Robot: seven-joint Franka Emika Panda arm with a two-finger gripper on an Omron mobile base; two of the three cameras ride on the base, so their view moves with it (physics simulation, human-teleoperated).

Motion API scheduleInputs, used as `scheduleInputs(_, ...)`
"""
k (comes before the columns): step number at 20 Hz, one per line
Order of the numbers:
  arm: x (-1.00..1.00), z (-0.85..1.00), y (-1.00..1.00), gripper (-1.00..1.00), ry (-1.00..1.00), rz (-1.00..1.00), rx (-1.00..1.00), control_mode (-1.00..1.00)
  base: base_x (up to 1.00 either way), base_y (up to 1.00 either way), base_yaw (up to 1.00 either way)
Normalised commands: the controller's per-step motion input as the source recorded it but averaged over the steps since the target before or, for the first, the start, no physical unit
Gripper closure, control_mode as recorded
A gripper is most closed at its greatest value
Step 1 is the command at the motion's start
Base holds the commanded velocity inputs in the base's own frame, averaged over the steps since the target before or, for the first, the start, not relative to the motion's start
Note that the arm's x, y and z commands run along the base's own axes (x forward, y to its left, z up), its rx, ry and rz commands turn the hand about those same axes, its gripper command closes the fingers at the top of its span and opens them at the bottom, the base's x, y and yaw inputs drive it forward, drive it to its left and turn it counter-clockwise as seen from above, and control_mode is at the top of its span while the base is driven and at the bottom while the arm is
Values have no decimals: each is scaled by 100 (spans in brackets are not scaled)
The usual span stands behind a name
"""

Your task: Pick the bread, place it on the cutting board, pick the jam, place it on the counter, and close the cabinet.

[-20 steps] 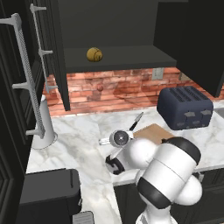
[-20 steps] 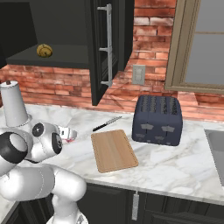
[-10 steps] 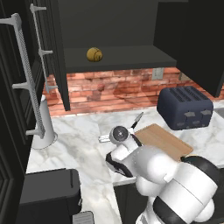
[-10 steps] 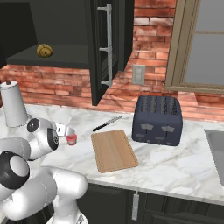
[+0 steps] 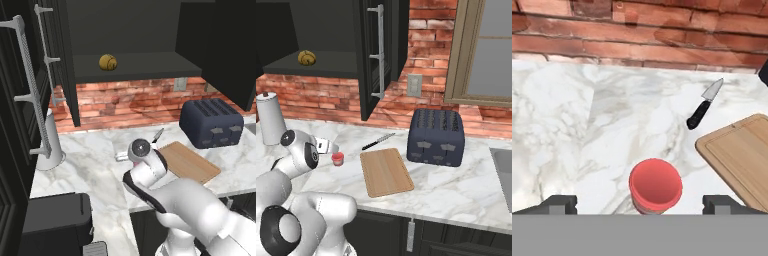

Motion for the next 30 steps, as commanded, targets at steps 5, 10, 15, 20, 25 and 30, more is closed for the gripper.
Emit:
scheduleInputs(5, -36, 8, -8, -100, 0, 0, 0, -100, 0, 0, 0)
scheduleInputs(10, -33, 15, -1, -100, 0, 1, 0, -100, 0, 0, 0)
scheduleInputs(15, -27, 22, 0, -100, 0, 2, 0, -100, 0, 0, 0)
scheduleInputs(20, -30, 27, -3, -100, 0, 2, 0, -100, 0, 0, 0)
scheduleInputs(25, -27, 23, -1, -100, 0, 5, 0, -100, 0, 0, 0)
scheduleInputs(30, -29, 17, 0, -100, 0, 8, 0, -100, 0, 0, 0)
